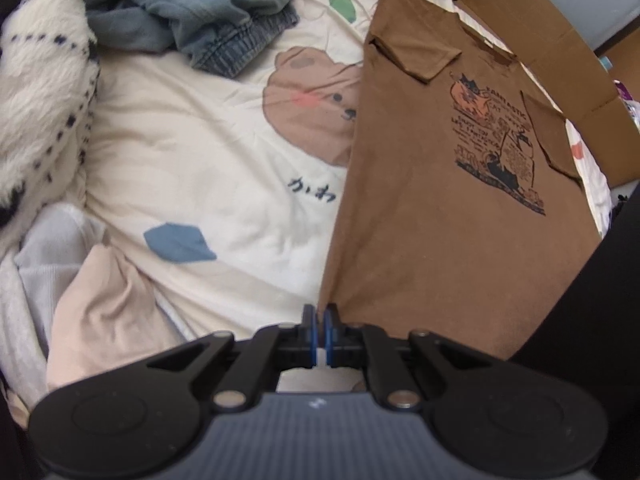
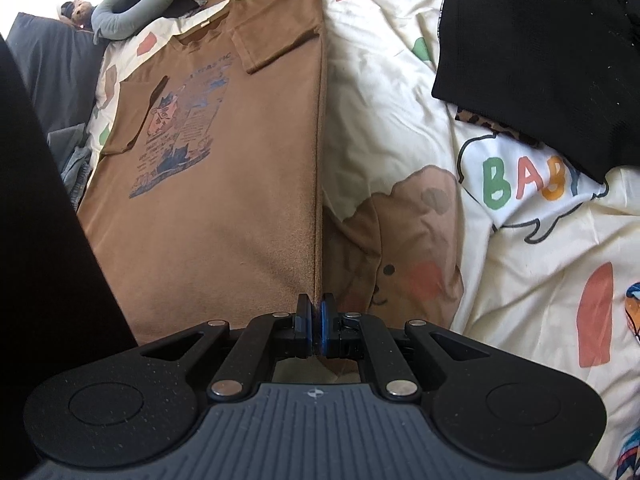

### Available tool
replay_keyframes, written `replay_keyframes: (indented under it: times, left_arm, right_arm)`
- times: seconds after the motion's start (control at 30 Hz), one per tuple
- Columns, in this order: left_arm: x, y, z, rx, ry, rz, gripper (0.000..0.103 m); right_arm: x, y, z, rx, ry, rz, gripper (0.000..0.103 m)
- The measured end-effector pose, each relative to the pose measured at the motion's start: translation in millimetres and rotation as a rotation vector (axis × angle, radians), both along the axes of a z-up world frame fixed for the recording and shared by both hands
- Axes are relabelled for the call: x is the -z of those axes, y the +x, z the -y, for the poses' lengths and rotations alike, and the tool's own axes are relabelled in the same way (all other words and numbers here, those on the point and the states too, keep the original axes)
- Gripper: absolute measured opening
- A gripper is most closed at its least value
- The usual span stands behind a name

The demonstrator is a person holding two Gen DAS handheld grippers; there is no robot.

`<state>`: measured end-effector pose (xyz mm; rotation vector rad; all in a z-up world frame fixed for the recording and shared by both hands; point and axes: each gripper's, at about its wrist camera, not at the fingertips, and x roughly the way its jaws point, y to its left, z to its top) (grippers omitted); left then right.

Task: Fold clothes
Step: 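Lift the hem with both tools and fold it over toward the collar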

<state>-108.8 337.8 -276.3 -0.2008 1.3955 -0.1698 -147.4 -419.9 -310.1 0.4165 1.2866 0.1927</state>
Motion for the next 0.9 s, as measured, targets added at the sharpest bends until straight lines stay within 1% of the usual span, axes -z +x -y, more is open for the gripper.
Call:
replay_keyframes:
  times: [0.17,0.33,0.57,0.9]
  left_arm:
    - [-0.3,0.0,-0.5,-0.007,-0.003,0.001,0.003]
    - [-3.2,7.1,0.9,-0.015,-0.014,0.013,0.003]
    - [-13.7,31.0,2.6,-0.024,-0.035,0.049,0.003]
    - [-46.9,73.0,8.7,-0.028,-0.072,0.137,0.003]
  right_arm:
    - [1.2,-12.3,4.7,0.034,0.015,0.002,0.001]
    - [0.5,-9.2,4.7,0.049,0.023,0.014,0.001]
    - [-7.4,13.1,5.8,0.068,0.035,0.059,0.001]
    - [-32.0,49.5,8.0,0.060,0.026,0.143,0.002]
